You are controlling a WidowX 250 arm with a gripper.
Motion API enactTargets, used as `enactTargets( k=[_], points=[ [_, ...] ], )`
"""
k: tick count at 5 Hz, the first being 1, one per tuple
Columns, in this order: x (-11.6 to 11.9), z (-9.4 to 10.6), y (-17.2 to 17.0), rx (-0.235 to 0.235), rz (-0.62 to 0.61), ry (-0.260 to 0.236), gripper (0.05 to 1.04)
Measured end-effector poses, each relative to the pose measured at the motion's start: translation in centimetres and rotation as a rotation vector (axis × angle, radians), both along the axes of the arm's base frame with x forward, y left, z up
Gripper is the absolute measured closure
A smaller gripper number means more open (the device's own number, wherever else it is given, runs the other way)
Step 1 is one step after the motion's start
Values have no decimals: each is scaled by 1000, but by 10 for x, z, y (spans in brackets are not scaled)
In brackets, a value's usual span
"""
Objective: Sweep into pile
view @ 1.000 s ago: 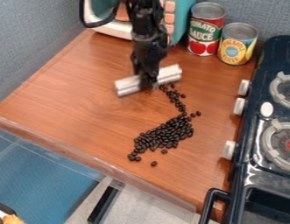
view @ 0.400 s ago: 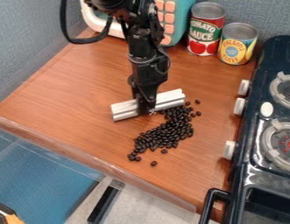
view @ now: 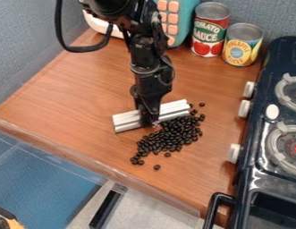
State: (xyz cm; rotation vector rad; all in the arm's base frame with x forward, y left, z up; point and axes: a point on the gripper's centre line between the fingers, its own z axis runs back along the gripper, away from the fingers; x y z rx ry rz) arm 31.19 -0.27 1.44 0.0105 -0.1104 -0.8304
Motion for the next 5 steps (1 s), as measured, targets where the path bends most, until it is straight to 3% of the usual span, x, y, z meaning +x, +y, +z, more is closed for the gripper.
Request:
enactTargets(
  k=[2, 5],
  points=[
    [-3, 1, -4, -15, 28, -1, 708],
    [15, 29, 55, -59, 277, 0, 708]
  ],
)
